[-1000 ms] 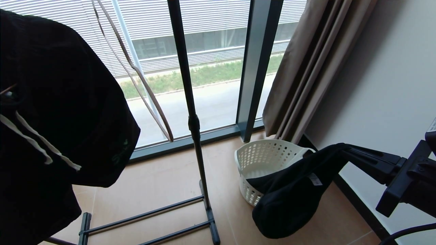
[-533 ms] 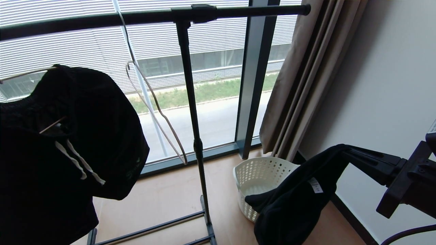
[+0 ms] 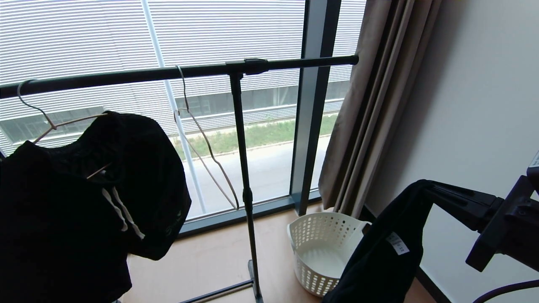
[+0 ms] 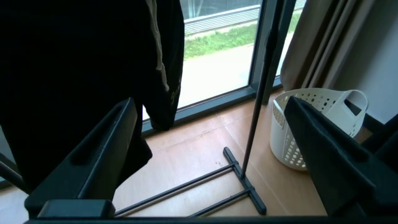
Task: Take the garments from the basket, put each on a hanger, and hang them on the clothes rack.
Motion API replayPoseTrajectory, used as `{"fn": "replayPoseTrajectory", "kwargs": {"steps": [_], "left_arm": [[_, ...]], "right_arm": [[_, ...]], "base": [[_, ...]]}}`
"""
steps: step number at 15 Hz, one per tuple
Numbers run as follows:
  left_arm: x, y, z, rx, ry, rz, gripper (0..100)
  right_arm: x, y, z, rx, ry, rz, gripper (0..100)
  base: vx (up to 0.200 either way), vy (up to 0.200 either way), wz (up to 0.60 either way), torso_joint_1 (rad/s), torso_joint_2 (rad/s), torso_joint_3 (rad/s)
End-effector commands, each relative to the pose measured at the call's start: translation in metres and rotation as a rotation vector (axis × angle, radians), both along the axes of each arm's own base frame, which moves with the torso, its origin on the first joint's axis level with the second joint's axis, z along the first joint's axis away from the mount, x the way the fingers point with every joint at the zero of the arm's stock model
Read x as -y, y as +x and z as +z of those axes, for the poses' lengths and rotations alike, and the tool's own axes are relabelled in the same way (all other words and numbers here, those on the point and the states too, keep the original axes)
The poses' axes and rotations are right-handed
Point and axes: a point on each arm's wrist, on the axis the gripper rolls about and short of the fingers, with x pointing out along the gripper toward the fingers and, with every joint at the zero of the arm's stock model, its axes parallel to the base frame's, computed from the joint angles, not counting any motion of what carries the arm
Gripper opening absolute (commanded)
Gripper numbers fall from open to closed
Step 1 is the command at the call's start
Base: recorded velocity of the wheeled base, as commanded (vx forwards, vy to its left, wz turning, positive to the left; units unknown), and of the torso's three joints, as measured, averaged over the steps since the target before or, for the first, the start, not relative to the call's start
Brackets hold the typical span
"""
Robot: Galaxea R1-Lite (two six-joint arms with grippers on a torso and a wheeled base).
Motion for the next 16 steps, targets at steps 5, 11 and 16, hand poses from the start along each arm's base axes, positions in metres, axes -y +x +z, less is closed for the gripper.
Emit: {"fn": "replayPoseTrajectory", "kwargs": {"steps": [5,11,16], "left_arm": [[0.000,0.000,0.000,-0.001,0.006,0.000,100],[0.000,0.000,0.000,-0.002,0.006,0.001,100],[0.000,0.000,0.000,-0.001,0.004,0.001,100]], "right_arm": [[0.007,0.001,-0.002,-0.007,0.006,0.023,0],[0.008,0.000,-0.001,-0.001,0.007,0.019,0],[0.012,-0.006,0.002,0.022,0.020,0.021,0]], "base": [[0.000,0.000,0.00,0.004,0.00,0.177],[0.000,0.000,0.00,0.000,0.00,0.000],[0.000,0.000,0.00,0.000,0.00,0.000]]}}
